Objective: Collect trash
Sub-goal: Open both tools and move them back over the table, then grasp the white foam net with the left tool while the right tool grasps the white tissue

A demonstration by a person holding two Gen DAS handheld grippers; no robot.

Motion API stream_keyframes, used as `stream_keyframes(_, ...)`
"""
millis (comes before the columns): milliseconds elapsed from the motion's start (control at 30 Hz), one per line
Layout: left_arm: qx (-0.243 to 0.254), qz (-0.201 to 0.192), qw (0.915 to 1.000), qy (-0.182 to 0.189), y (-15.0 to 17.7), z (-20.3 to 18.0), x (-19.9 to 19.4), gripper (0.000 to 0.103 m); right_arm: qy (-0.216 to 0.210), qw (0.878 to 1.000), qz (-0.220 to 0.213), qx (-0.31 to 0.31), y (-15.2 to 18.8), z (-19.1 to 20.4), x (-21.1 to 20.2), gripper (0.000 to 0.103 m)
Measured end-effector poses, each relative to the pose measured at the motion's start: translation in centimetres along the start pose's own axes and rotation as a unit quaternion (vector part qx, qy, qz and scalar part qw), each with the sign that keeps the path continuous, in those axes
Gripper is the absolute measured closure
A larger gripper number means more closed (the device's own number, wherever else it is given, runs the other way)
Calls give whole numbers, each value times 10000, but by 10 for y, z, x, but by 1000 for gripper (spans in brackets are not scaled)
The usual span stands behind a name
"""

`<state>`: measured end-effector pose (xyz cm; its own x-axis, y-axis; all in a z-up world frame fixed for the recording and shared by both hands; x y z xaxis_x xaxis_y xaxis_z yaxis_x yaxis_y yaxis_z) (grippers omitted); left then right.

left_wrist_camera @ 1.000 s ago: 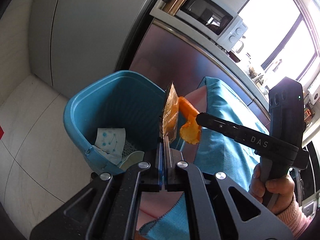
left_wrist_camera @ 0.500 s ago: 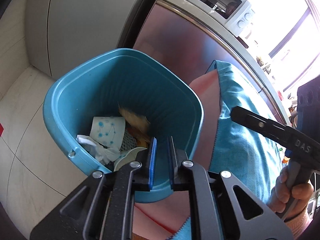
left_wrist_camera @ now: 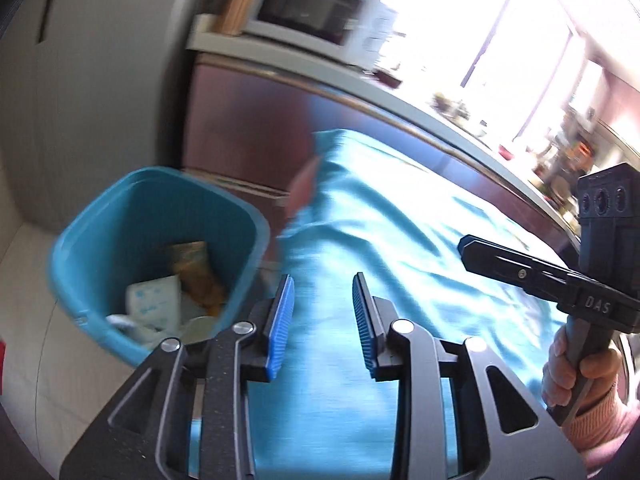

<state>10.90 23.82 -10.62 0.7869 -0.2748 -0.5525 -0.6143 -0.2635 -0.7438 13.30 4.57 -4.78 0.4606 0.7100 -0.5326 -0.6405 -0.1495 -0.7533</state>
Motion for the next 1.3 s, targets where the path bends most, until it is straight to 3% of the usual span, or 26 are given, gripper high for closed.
stream_keyframes(333, 730, 347, 9930, 864, 11, -114, 36, 68, 846, 9911, -763, 684, 20, -73, -111, 64)
stream_keyframes(600, 1179, 628, 9810, 1404, 24, -195, 69, 66, 1782, 9644, -1453, 1305, 35, -150, -204, 57)
stream_keyframes(733, 1423, 759, 9728, 1661, 31, -232, 83, 66, 2183, 9500, -1580, 1577, 38, -188, -228, 55)
stream_keyframes(933, 1669, 909, 9631, 1904, 36, -278, 101, 65, 2357, 9417, -1487, 1886, 57, -231, -242, 49)
stream_keyframes(1067, 1459, 996, 9603, 2160, 24, -293, 114, 55, 2209, 9419, -1385, 2120, 71, -251, -241, 47)
stream_keyframes(1300, 1163, 1275, 9547, 2423, 7, -324, 150, 47, 1944, 9485, -1235, 2174, 80, -256, -232, 43)
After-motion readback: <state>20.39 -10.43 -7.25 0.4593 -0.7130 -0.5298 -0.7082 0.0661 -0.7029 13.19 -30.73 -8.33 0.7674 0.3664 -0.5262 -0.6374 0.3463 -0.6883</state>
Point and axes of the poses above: each gripper's, at about its wrist camera, not at the fingertips, and x roughly the way its jaws point, z to its left, y to its underside, the point moved 4 cm from there along x, roughly the way its jaws point, and after that the axes turned 4 degrees about -z, right-handed, at the moved point
